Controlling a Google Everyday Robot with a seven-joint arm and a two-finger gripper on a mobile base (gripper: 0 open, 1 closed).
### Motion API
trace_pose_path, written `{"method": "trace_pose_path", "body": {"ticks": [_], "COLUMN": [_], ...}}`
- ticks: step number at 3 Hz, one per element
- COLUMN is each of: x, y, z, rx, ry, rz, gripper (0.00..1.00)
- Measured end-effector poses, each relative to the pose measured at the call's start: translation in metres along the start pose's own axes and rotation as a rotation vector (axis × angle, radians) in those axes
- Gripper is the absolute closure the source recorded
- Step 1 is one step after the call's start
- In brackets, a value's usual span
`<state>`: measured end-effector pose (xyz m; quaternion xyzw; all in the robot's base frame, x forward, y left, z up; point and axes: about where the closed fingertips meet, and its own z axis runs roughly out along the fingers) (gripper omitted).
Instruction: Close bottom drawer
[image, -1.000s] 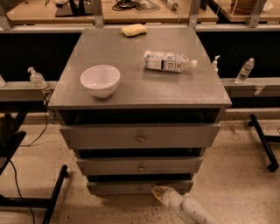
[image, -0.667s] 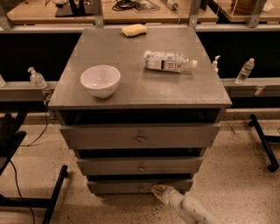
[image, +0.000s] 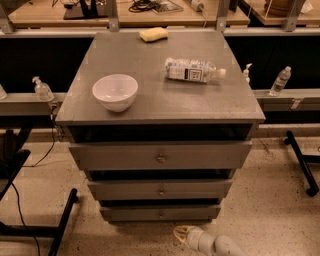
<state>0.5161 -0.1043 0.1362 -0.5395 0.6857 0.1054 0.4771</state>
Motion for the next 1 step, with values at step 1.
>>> {"method": "trace_pose_path", "body": {"ticks": [1], "x": [0.0052], "y": [0.0214], "z": [-0.0149], "rx": [-0.031], "ry": [-0.015], "rz": [0.033], "gripper": [1.0]}}
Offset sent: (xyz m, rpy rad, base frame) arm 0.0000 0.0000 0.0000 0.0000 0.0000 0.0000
